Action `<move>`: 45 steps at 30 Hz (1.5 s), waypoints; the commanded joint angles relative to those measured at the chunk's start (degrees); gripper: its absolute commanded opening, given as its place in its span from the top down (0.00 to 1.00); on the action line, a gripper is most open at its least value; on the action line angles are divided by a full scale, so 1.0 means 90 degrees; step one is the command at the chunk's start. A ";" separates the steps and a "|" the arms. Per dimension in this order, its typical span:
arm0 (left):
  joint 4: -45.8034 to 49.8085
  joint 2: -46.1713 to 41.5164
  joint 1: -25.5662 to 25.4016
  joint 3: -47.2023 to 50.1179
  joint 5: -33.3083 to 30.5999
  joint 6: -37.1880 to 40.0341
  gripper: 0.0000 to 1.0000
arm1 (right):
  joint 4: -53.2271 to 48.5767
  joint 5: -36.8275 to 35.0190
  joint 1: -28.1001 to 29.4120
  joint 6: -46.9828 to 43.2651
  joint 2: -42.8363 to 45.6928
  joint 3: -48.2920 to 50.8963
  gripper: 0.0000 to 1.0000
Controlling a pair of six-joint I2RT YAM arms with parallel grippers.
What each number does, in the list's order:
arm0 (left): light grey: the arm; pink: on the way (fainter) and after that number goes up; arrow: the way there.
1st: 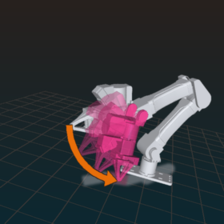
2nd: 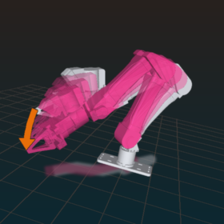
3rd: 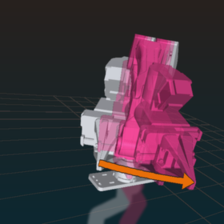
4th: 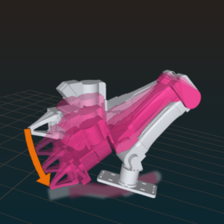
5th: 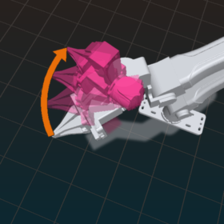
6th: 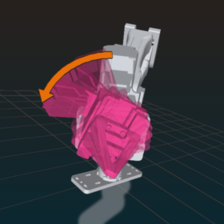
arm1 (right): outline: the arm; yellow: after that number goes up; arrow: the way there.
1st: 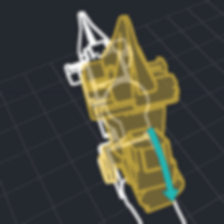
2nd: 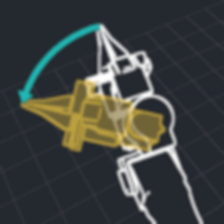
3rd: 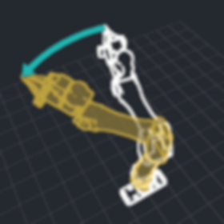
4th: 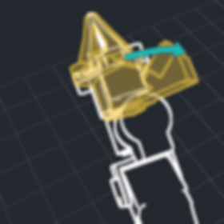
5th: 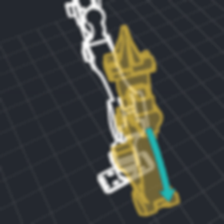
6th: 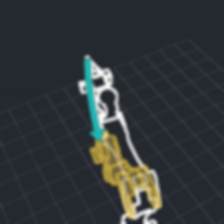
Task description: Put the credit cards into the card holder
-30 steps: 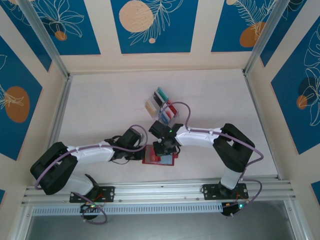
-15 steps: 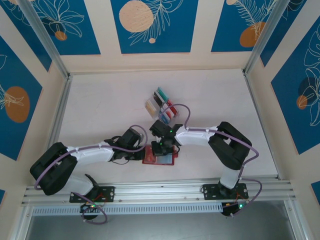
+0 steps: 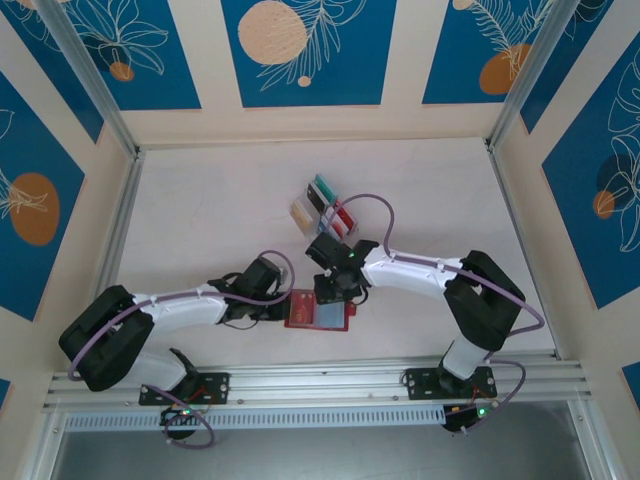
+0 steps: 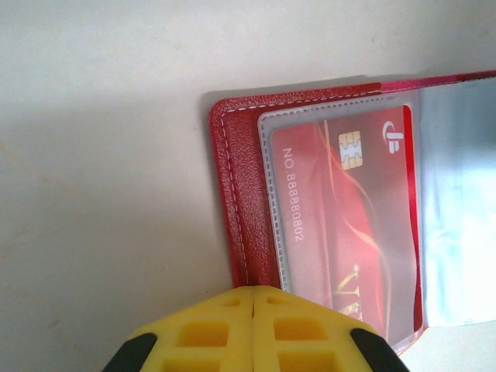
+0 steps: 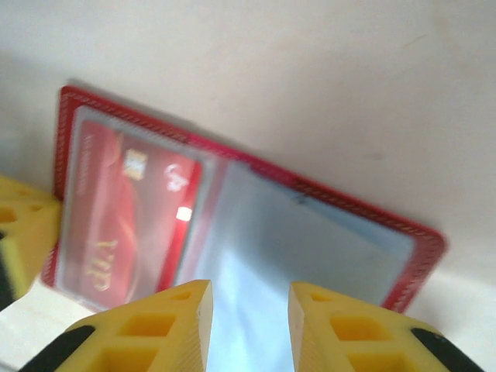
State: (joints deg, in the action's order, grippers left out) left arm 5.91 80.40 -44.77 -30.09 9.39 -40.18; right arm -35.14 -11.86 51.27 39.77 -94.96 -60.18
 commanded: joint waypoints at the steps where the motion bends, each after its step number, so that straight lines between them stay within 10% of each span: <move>1: 0.0084 0.0521 -0.0116 0.0385 -0.0340 -0.0027 0.94 | -0.0414 -0.0372 -0.0110 -0.0361 -0.0256 -0.0222 0.67; 14: 0.0171 0.0459 -0.0114 0.0391 -0.0399 -0.0031 0.94 | -0.0211 -0.0558 0.0090 0.0005 -0.0999 0.0079 0.67; 25: 0.0094 0.0617 -0.0150 0.0381 -0.0389 0.0022 0.94 | -0.0169 -0.0595 0.0157 0.0143 -0.0738 0.0106 1.00; 37: -0.0449 0.0695 -0.0452 0.0464 -0.0303 -0.0519 0.95 | 0.0177 0.1072 -0.0039 0.0021 -0.0837 -0.0733 0.99; 45: -0.0413 0.0500 -0.0497 0.0462 -0.0320 -0.0772 0.95 | 0.1134 0.2160 -0.0088 0.0453 -0.1173 -0.0598 0.69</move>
State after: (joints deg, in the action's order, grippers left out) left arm -2.17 82.11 -47.83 -28.80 7.44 -45.41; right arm -29.12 -0.10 50.00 41.98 -105.01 -66.35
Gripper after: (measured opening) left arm 0.054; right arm 0.300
